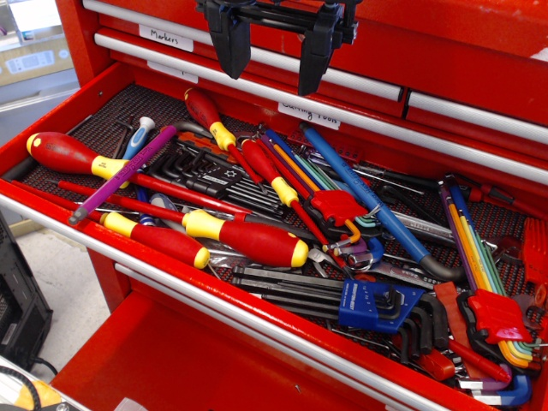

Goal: Pick up violet Allen key

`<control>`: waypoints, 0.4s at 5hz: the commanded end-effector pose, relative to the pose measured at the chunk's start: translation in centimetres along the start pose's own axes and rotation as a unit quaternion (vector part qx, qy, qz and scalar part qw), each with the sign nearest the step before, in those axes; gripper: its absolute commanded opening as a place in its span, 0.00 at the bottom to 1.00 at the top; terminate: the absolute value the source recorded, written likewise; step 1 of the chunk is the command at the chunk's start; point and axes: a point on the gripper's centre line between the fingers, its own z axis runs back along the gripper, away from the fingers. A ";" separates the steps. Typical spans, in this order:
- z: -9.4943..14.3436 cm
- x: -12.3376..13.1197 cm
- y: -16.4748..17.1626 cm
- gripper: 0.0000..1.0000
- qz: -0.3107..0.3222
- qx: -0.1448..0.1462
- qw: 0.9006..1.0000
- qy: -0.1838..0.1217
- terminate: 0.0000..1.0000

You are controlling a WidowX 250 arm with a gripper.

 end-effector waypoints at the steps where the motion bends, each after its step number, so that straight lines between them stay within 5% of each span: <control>1: 0.0 0.0 0.0 1.00 0.000 0.000 1.000 0.000 0.00; 2: -1.1 1.2 4.1 1.00 -0.025 0.021 0.999 -0.008 0.00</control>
